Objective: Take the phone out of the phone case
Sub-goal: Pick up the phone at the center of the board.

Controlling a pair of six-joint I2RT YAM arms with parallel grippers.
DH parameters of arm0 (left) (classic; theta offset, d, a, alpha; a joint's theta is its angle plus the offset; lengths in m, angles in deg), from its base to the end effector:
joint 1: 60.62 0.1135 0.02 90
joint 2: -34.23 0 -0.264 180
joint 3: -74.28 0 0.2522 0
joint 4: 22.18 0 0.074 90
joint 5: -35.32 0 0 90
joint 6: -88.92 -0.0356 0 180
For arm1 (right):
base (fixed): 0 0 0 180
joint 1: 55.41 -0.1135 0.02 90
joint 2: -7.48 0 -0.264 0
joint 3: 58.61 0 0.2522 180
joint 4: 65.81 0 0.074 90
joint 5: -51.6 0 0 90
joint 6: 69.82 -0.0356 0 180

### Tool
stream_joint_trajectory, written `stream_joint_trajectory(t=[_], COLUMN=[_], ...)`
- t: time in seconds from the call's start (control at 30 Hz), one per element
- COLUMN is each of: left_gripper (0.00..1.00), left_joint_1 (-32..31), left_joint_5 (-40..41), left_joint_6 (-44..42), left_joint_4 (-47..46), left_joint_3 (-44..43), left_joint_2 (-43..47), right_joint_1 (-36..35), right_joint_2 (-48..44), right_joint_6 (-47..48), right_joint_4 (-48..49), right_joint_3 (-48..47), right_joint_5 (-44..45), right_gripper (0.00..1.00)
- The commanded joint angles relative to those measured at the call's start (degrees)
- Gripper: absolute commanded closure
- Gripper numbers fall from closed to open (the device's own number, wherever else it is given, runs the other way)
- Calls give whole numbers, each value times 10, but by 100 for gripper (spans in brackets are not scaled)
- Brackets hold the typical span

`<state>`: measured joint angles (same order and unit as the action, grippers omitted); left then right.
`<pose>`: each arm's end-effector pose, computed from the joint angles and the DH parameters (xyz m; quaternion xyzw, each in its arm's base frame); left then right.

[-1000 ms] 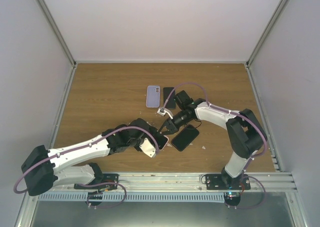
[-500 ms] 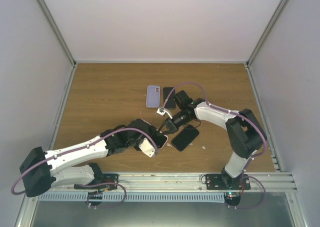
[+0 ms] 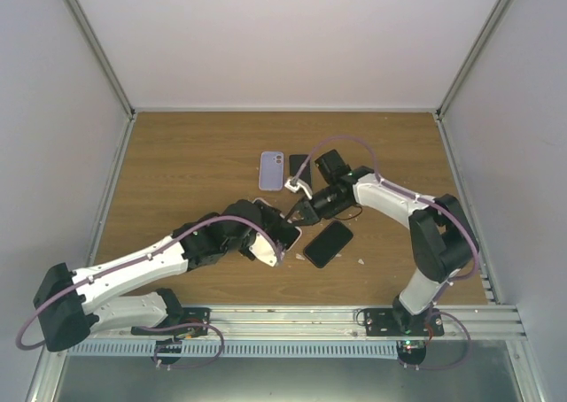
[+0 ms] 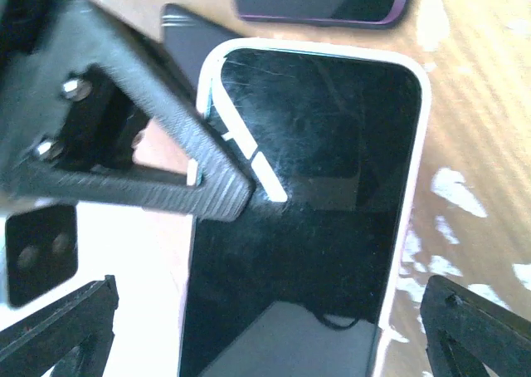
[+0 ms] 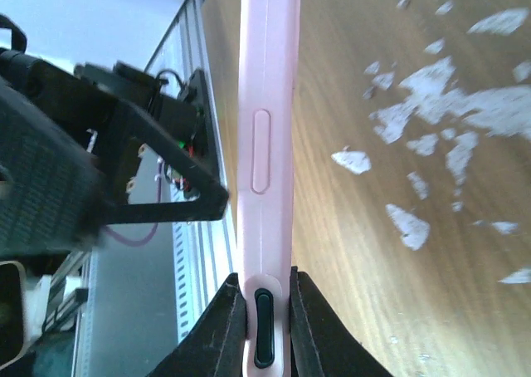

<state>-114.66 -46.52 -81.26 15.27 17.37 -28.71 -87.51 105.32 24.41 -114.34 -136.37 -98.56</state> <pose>0.1391 -0.1832 0.2469 0.8333 0.3823 0.1528 0.3689 0.2600 0.1996 0.2030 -0.3535 0.7789 0.5167 0.0373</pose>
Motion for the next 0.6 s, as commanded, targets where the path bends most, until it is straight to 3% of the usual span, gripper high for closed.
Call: stream_joint_trajectory(t=[0.0,0.23,0.57], left_gripper=[1,1,1], left_joint_1=[28,100,172], left_joint_5=[-22,-105,-234], left_joint_6=[33,125,372], left_joint_4=[-27,-11,0], left_joint_3=[-49,-153,-293], left_joint_2=[15,-5,-52], right_joint_1=[47,106,174], right_joint_2=[-31,-44,-81], right_joint_6=[-8,-48,-178], right_joint_4=[18,59,209], right_joint_3=[-33,-75,-130], right_joint_5=[-46,-72,-105], right_gripper=[100,99,100])
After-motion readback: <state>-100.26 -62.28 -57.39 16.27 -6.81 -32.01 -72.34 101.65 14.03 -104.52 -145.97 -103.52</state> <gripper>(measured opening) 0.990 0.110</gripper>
